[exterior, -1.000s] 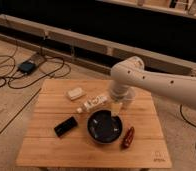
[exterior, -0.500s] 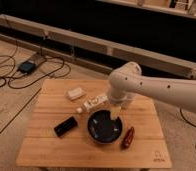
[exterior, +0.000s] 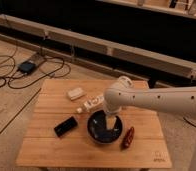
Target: Drag the ceramic bowl in a circle
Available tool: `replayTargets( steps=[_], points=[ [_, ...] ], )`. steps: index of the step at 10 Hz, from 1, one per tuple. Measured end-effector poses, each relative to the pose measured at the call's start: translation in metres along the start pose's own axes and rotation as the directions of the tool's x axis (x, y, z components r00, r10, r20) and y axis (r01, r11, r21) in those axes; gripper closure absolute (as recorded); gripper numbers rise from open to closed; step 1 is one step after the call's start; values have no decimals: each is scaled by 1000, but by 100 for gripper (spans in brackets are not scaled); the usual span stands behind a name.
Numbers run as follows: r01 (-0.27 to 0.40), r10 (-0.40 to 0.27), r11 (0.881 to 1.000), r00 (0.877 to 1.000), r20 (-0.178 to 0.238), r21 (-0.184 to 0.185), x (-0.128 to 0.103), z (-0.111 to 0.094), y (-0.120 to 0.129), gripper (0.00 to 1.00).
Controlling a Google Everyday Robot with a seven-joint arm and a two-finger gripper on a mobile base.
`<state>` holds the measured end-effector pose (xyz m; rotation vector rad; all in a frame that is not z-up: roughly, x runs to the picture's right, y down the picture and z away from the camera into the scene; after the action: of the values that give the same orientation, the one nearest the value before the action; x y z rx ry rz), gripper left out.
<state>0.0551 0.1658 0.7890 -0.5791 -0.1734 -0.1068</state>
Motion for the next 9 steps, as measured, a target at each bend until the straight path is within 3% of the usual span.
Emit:
replayTargets(
  steps=[2, 6, 9],
  points=[
    [7, -7, 1000, 1000, 0, -23, -2, 19, 1, 20],
    [26, -27, 998, 1000, -13, -57, 2, 51, -19, 22],
    [41, -42, 996, 999, -17, -81, 9, 66, -30, 51]
  ],
)
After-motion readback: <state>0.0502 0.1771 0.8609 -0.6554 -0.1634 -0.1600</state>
